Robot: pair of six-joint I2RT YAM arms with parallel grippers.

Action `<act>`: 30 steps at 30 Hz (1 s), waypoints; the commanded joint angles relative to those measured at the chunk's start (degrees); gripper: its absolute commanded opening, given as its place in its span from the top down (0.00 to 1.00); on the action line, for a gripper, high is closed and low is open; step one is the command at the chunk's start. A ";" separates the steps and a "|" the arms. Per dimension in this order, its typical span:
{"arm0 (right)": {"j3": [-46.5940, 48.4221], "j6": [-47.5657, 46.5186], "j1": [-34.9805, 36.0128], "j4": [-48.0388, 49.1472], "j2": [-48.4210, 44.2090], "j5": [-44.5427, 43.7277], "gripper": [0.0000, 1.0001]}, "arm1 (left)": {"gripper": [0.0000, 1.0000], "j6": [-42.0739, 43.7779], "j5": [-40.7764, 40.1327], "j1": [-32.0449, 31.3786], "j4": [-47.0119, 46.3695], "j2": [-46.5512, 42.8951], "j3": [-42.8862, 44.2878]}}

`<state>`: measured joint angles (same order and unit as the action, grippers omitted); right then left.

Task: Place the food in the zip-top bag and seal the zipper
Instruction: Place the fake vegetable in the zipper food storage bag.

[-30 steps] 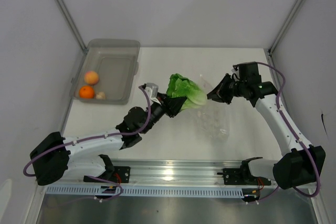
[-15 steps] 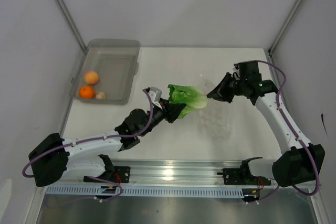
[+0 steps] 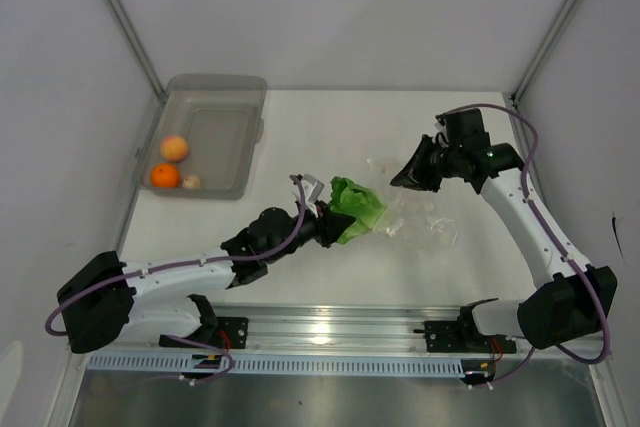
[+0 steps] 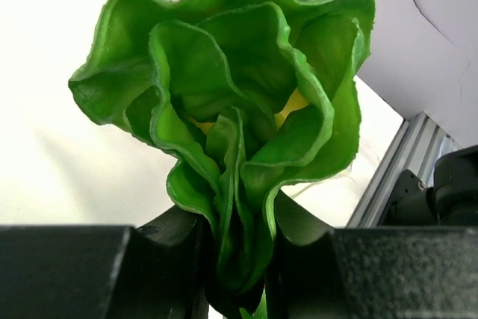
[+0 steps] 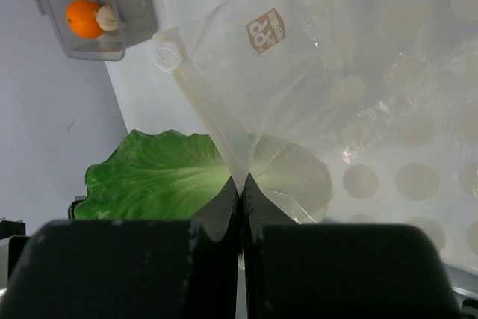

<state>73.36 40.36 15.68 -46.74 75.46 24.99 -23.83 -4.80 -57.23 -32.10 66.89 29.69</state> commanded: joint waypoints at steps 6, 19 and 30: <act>-0.24 1.03 2.42 2.53 -0.31 1.28 1.00 | 0.99 -5.86 -4.24 -0.51 -3.94 0.08 3.70; -1.91 4.99 3.21 5.78 -0.93 2.87 1.00 | 0.99 -14.93 -18.15 -2.88 13.64 5.34 19.16; -0.94 5.26 3.04 6.40 -0.14 2.34 1.00 | 0.99 -13.87 -14.54 -5.78 23.92 15.81 25.42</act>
<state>71.68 44.40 18.04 -41.67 75.92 24.27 -37.30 -20.60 -62.22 -9.91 81.56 51.64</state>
